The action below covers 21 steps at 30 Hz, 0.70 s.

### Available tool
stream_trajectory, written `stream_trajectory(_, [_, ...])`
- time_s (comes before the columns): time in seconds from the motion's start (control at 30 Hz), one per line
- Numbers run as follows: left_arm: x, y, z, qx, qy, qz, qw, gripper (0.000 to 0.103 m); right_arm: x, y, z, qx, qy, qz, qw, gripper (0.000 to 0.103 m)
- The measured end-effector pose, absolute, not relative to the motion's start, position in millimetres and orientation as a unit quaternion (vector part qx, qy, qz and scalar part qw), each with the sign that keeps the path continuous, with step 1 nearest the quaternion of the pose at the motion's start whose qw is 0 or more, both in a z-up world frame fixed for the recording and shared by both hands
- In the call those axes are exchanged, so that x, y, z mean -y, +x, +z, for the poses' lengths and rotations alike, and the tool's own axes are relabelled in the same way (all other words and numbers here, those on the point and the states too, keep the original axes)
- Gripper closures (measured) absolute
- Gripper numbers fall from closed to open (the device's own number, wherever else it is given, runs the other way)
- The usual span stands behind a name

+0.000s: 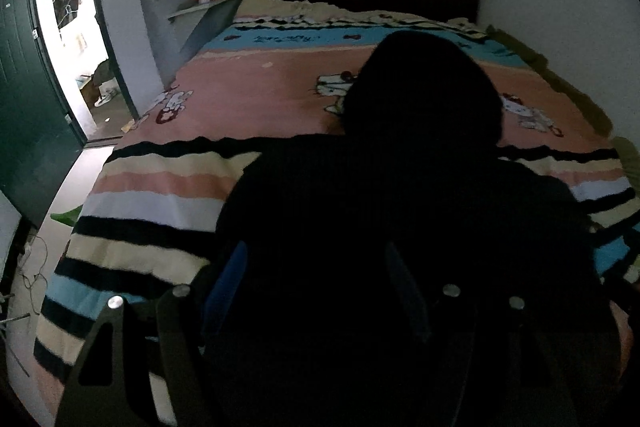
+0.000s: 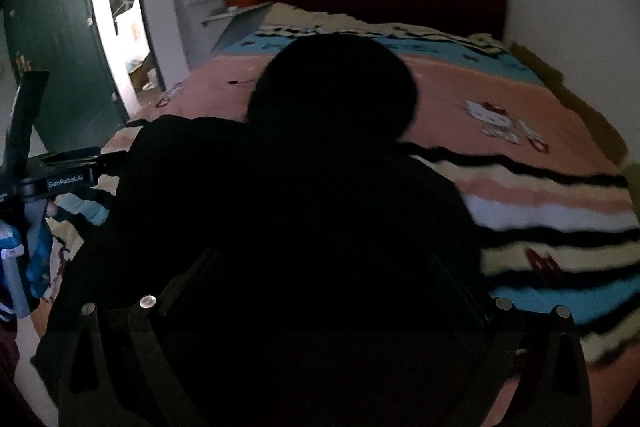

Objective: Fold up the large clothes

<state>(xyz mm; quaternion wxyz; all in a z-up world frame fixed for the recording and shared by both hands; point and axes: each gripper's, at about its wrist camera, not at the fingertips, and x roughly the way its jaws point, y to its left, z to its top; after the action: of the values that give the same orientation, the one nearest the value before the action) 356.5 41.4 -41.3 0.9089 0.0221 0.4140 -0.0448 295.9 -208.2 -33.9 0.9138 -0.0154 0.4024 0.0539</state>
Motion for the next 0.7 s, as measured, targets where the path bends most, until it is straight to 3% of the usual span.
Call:
stream_trajectory(0.23, [-48.8,376.1,-99.4,-0.43,-0.011,-0.062,0.901,0.031,188.0,344.8,-95.5,-0.448,-0.052,0.046,0.891,0.004])
stream_trajectory(0.33, [-53.5,374.5,-117.0,-0.433,-0.031,-0.063,0.899,0.019,189.8,346.3,-110.0,-0.449,-0.055,0.043,0.891,0.004])
stream_trajectory(0.43, [-53.7,373.3,-126.7,-0.435,-0.039,-0.068,0.897,0.015,189.0,347.4,-118.9,-0.448,-0.071,0.039,0.89,0.003])
stream_trajectory(0.7, [-40.4,375.5,-138.1,-0.433,-0.012,-0.058,0.9,0.013,184.6,355.7,-142.5,-0.455,-0.104,0.028,0.884,0.001])
